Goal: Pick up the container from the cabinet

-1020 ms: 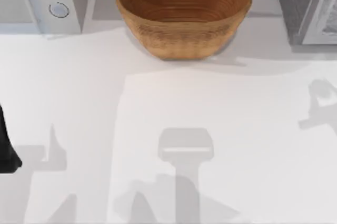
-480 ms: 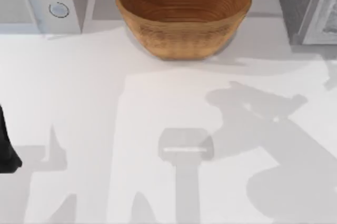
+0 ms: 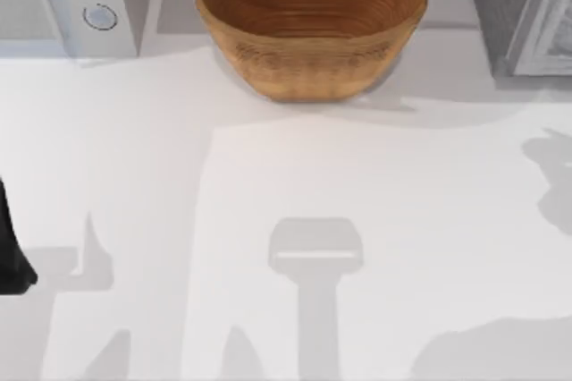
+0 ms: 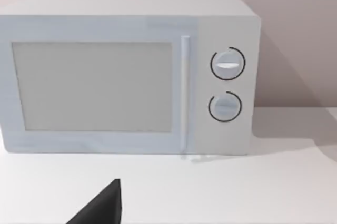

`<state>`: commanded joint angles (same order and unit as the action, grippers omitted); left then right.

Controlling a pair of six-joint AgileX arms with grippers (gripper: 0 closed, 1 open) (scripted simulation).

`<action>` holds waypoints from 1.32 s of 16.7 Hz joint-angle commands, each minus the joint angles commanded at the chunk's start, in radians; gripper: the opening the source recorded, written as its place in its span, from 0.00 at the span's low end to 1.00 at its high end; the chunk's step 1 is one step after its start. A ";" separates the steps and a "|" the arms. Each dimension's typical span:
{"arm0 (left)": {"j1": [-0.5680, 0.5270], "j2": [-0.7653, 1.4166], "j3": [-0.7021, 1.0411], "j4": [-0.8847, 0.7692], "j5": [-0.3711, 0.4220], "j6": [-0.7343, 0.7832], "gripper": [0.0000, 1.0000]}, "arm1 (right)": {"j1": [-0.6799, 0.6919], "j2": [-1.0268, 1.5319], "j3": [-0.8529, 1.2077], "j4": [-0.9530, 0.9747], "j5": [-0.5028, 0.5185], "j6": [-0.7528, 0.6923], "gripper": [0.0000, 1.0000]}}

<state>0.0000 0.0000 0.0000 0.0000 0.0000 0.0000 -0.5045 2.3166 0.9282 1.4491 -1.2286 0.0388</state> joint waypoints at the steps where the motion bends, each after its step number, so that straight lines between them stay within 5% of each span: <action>1: 0.000 0.000 0.000 0.000 0.000 0.000 1.00 | -0.007 0.031 0.009 0.011 -0.015 0.001 0.00; 17: 0.000 0.000 0.000 0.000 0.000 0.000 1.00 | 0.046 0.093 0.058 0.006 0.032 -0.005 0.00; 22: 0.000 0.000 0.000 0.000 0.000 0.000 1.00 | 0.046 0.093 0.058 0.006 0.032 -0.005 0.38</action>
<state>0.0000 0.0000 0.0000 0.0000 0.0000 0.0000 -0.4583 2.4097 0.9861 1.4551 -1.1965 0.0336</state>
